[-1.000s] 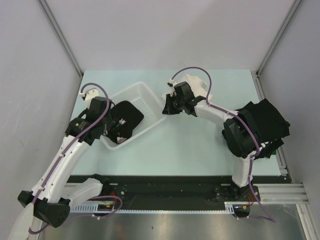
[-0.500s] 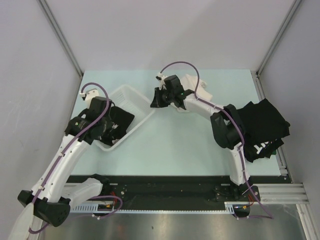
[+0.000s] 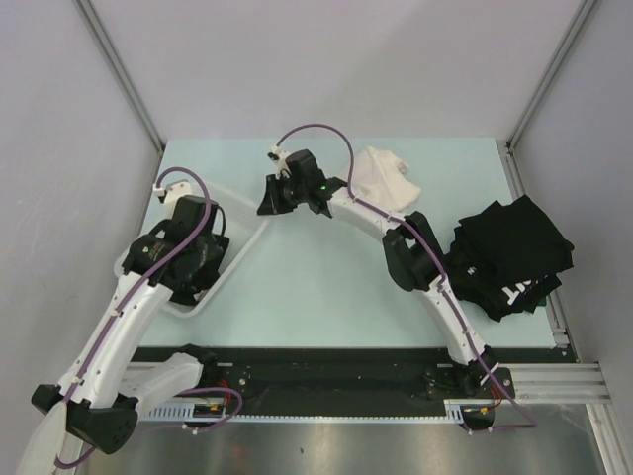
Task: Fold and stack the t-shirts
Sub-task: Move the tshirt to the center of the board
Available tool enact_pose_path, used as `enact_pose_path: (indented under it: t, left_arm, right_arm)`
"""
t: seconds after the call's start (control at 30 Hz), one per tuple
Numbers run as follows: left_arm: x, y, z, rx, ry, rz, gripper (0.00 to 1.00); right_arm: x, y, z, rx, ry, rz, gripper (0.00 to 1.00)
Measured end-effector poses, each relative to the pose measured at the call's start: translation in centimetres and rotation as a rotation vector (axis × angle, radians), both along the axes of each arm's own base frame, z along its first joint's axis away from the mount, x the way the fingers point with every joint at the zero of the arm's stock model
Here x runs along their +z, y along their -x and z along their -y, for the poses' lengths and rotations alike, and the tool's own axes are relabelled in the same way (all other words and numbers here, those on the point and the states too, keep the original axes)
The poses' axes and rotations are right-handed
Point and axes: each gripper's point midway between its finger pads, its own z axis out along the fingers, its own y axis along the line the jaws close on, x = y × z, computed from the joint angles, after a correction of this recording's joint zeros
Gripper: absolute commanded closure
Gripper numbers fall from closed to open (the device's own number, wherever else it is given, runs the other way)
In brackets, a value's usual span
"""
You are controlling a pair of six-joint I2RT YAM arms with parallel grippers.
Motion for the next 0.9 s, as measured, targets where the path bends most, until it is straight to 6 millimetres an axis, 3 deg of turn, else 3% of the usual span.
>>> enact_pose_path:
  t: [0.2,0.3,0.4,0.57,0.7,0.9]
  left_arm:
    - [0.3,0.7,-0.3,-0.001,0.001,0.004,0.65]
    - [0.3,0.8,-0.3,-0.004,-0.003,0.003,0.65]
    - [0.3,0.7,-0.3,-0.012,-0.009,0.001,0.65]
    - [0.3,0.3,0.0,-0.038,-0.006,0.010,0.64]
    - [-1.1,0.0,0.8,-0.080,0.006,-0.005,0.64]
    - [-2.7,-1.0,2.4,-0.148,0.032,-0.022,0.64]
  right_arm:
    - [0.1,-0.3,-2.7,0.028,-0.082,-0.041,0.84]
    - [0.1,-0.1,-3.6,0.032,-0.112,-0.060,0.67]
    - [-0.2,0.4,-4.1,0.036,-0.116,-0.076,0.57]
    - [-1.5,0.6,-3.9,0.024,-0.123,-0.098,0.53]
    - [-2.0,0.2,-2.2,-0.002,-0.121,-0.126,0.49]
    - [-1.9,-3.4,3.6,-0.120,-0.098,-0.140,0.43]
